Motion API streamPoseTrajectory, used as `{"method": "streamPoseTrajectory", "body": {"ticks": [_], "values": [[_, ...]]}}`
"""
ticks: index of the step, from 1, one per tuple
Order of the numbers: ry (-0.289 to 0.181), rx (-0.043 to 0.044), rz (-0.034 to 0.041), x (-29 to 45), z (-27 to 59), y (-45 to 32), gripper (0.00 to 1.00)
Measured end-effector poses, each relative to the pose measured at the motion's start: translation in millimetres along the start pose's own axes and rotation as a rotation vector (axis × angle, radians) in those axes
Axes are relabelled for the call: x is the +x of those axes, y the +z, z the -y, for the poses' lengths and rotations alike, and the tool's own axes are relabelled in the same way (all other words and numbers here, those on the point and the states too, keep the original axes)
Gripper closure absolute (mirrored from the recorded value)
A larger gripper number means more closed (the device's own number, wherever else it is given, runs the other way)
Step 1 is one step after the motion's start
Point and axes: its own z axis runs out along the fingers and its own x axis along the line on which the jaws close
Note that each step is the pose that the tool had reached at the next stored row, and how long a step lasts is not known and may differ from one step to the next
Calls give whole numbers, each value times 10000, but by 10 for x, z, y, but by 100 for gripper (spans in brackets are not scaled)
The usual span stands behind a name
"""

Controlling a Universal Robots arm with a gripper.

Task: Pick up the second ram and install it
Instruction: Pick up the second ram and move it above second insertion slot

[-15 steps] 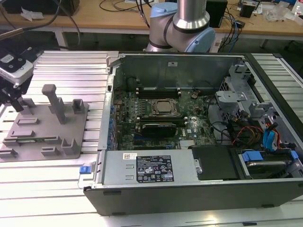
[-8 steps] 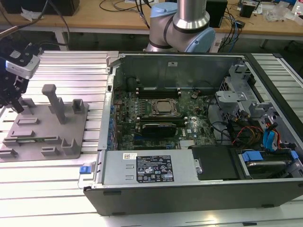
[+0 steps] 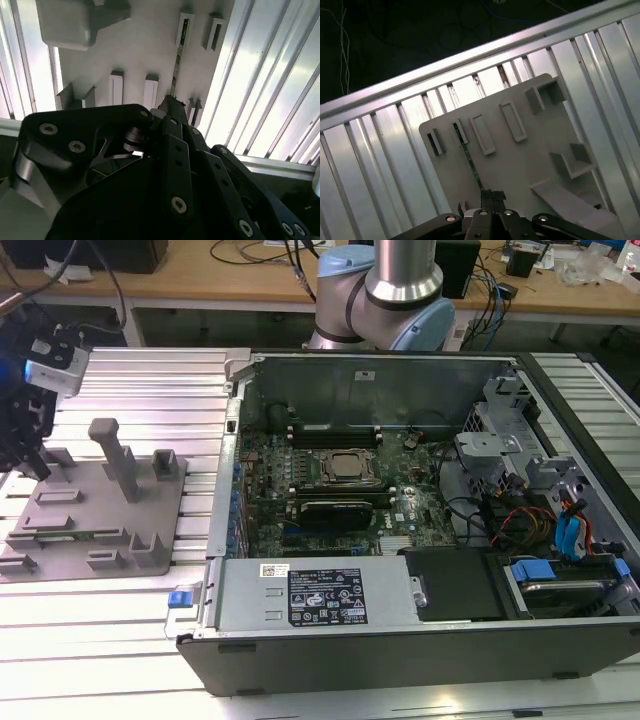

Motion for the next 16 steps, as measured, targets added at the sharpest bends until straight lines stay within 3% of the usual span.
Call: {"method": "streamPoseTrajectory", "body": {"ticks": [2,8,9,14,16], "values": [[-679,-11,-30,0,0,10,92],[-1943,-31,-84,0,1,31,92],[-2480,-40,-110,1,2,40,92],[-2610,-39,-117,0,2,51,92],[-2552,-37,-136,4,-2,92,92]]}}
